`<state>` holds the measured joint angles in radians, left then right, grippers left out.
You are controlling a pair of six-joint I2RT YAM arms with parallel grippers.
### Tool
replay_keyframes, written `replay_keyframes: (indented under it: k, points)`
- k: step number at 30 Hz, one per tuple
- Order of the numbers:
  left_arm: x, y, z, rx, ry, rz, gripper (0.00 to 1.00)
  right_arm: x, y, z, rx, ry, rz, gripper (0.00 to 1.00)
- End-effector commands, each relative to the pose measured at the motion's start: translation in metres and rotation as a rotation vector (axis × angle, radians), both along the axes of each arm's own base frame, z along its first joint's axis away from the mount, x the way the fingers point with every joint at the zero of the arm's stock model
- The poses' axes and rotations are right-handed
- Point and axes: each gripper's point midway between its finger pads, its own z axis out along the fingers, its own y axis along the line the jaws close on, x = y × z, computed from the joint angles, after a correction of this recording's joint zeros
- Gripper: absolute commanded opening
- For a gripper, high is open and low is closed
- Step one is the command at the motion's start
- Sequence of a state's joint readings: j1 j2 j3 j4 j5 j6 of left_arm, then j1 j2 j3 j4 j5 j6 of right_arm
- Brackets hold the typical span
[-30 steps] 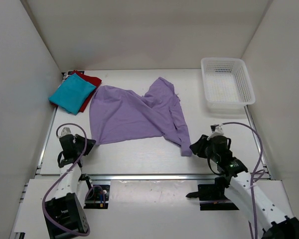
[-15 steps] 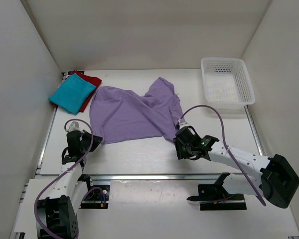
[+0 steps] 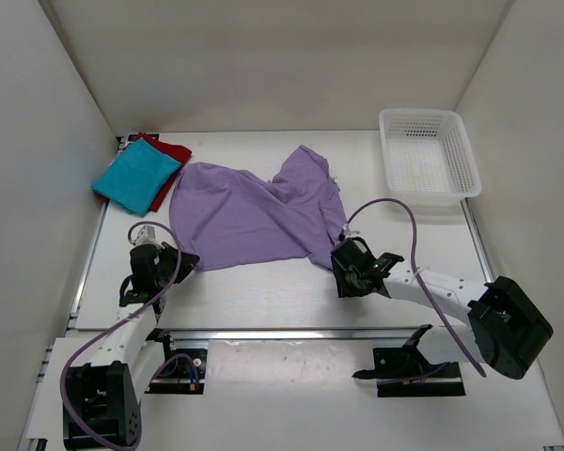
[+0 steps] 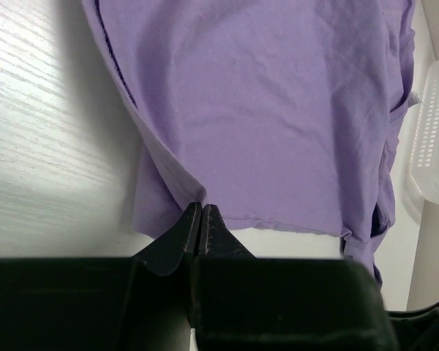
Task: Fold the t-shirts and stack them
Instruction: Flatten out the tshirt
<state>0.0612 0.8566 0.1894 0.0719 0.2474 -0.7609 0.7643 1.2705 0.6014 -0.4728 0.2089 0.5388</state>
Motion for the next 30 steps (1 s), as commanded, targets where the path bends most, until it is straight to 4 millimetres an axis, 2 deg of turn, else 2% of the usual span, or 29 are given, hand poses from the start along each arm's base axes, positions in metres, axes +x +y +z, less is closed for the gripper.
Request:
replay_keyframes:
  k: [1, 3, 4, 7, 12, 15, 19, 21, 22, 24, 25, 26, 27, 28, 29, 30]
  points:
    - [0.000, -0.006, 0.002, -0.010, -0.020, -0.028, 0.01, 0.015, -0.001, -0.001, 0.031, -0.058, -0.064, 0.33]
    - [0.001, -0.007, 0.004, -0.015, -0.027, -0.030, 0.02, 0.017, -0.001, -0.001, 0.043, -0.062, -0.074, 0.32]
    - [0.001, -0.007, 0.003, -0.012, -0.024, -0.027, 0.02, 0.018, -0.004, -0.001, 0.034, -0.064, -0.079, 0.25]
    - [0.002, -0.007, 0.004, -0.015, -0.024, -0.028, 0.01, 0.022, -0.003, 0.001, 0.070, -0.076, -0.094, 0.14]
    - [0.001, -0.007, 0.003, -0.019, -0.021, -0.026, 0.02, 0.026, -0.003, 0.005, 0.106, -0.099, -0.099, 0.01]
    - [-0.001, -0.008, 0.001, -0.022, -0.018, -0.028, 0.02, 0.024, -0.007, 0.011, 0.106, -0.108, -0.105, 0.00]
    - [0.007, -0.014, 0.016, -0.015, -0.049, -0.052, 0.01, 0.027, 0.003, 0.047, 0.221, -0.177, -0.080, 0.00]
    - [0.016, -0.030, 0.038, -0.013, -0.091, -0.116, 0.01, 0.032, 0.004, 0.080, 0.288, -0.246, -0.072, 0.01]
    - [0.017, -0.036, 0.041, -0.009, -0.092, -0.146, 0.00, 0.034, 0.004, 0.089, 0.307, -0.268, -0.066, 0.00]
    - [0.036, -0.046, 0.083, 0.002, -0.151, -0.194, 0.00, 0.043, 0.004, 0.136, 0.411, -0.363, -0.047, 0.00]
    - [0.039, -0.052, 0.089, 0.000, -0.147, -0.237, 0.00, 0.051, -0.001, 0.161, 0.440, -0.422, -0.053, 0.00]
    - [0.049, -0.060, 0.114, -0.018, -0.187, -0.276, 0.00, 0.052, 0.000, 0.183, 0.490, -0.467, -0.033, 0.00]
    - [0.057, -0.064, 0.141, -0.034, -0.232, -0.306, 0.00, 0.057, -0.008, 0.212, 0.516, -0.529, -0.046, 0.00]
    - [0.062, -0.065, 0.172, -0.046, -0.275, -0.327, 0.00, 0.064, -0.016, 0.249, 0.531, -0.609, -0.053, 0.00]
    - [0.067, -0.065, 0.190, -0.053, -0.301, -0.335, 0.00, 0.067, -0.018, 0.271, 0.543, -0.658, -0.050, 0.00]
    - [0.072, -0.060, 0.219, -0.068, -0.352, -0.339, 0.00, 0.070, -0.027, 0.304, 0.539, -0.735, -0.059, 0.00]
